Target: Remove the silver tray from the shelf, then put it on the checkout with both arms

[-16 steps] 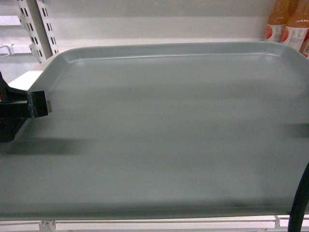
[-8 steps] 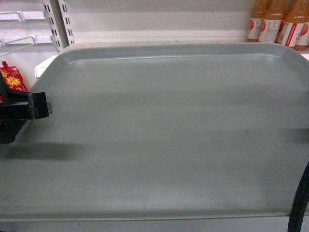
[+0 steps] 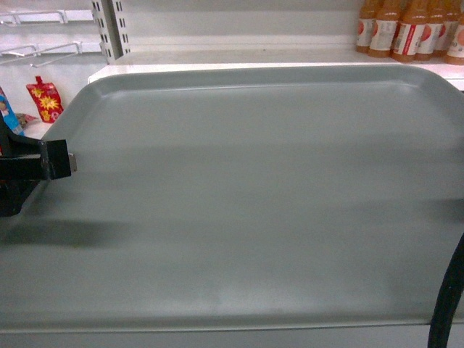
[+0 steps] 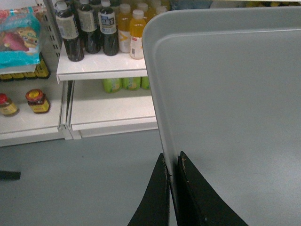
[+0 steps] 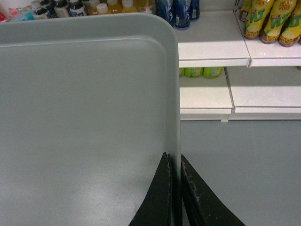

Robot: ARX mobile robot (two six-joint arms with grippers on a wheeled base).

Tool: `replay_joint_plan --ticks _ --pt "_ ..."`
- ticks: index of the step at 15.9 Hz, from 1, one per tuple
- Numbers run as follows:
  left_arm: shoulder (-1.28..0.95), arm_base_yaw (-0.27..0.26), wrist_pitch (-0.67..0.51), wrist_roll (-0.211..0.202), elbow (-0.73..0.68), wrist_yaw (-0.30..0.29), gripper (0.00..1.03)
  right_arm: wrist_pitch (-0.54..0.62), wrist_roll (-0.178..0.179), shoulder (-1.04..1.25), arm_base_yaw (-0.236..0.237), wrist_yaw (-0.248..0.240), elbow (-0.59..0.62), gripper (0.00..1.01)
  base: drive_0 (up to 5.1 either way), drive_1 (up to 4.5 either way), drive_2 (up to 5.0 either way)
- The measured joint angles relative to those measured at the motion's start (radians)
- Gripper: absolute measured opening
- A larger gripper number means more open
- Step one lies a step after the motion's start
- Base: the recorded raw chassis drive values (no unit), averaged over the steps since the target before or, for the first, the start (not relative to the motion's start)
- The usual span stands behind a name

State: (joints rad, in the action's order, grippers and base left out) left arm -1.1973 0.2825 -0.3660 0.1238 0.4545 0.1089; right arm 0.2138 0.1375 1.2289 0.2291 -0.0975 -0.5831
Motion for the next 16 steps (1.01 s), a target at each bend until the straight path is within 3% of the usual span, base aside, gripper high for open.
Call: replay_joint_plan --ticks 16 --pt "0.002 0.000 -0.003 0.000 0.000 0.000 0.04 0.004 0.000 -0.002 0.000 -0.002 0.000 0.03 0.1 -4.10 4.2"
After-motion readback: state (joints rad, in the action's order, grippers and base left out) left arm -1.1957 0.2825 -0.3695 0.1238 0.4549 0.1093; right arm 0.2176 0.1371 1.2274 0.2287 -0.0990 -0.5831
